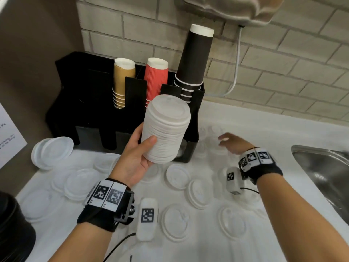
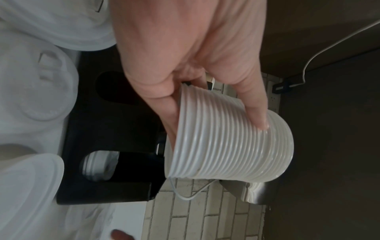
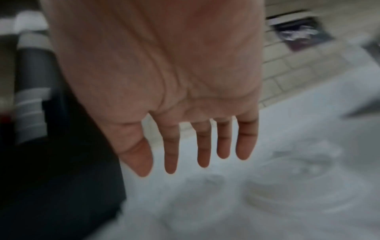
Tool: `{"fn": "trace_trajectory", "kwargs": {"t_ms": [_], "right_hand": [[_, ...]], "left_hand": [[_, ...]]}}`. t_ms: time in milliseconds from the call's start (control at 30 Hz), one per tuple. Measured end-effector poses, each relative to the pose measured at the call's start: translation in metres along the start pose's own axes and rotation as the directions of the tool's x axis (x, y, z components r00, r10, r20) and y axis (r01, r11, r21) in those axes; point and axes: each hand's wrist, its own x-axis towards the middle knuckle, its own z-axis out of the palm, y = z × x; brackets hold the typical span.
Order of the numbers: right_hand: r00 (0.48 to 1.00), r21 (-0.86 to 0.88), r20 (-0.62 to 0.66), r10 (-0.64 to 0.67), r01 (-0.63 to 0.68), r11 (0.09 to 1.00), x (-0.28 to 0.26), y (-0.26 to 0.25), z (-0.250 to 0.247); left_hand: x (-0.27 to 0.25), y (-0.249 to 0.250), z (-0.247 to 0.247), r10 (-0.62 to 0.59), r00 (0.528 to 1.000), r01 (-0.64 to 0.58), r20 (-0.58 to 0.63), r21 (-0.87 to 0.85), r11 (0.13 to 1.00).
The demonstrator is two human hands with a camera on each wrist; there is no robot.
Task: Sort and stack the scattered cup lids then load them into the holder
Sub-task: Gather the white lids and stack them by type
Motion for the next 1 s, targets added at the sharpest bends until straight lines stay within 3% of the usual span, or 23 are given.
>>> {"fn": "trace_trajectory", "kwargs": {"t_ms": [100, 367, 467, 767, 867, 933, 1000], "right_hand": [[0.996, -0.362, 0.017, 0.093, -0.081, 0.929, 0.005, 0.006, 0.018], [0.998, -0.605, 0.049, 0.049, -0.01, 0.796, 0.009, -0.006, 0.02], [0.997, -0.588, 0.074, 0.005, 0.04, 0.808, 0.016, -0.006, 0.025], [1.0, -0.324, 0.002, -0.018, 0.017, 0.946, 0.024, 0.005, 0.019], [0.994, 0.016, -0.098, -0.041, 0.042, 0.999, 0.009, -0.001, -0.003], [0.976, 0.386, -0.195, -0.098, 0.169, 0.907, -0.013, -0.01, -0.015], [0.939, 0.618, -0.285, -0.194, 0.335, 0.711, -0.042, -0.024, -0.018]], "left_hand": [[0.002, -0.001, -0.001, -0.001, 1.0, 0.001, 0.001, 0.017, 1.0], [0.004, -0.003, -0.002, -0.017, 0.999, 0.018, -0.031, 0.029, 0.999], [0.004, -0.003, -0.002, -0.021, 0.999, 0.022, -0.035, 0.022, 1.0], [0.002, -0.001, -0.003, -0.011, 1.0, 0.011, 0.005, 0.024, 1.0], [0.002, 0.0, -0.001, -0.008, 1.0, 0.008, -0.004, 0.023, 1.0], [0.002, -0.002, 0.0, -0.016, 1.0, 0.016, -0.012, 0.019, 1.0], [0.001, -0.004, 0.002, -0.032, 0.999, 0.033, -0.007, 0.029, 0.999]]}}
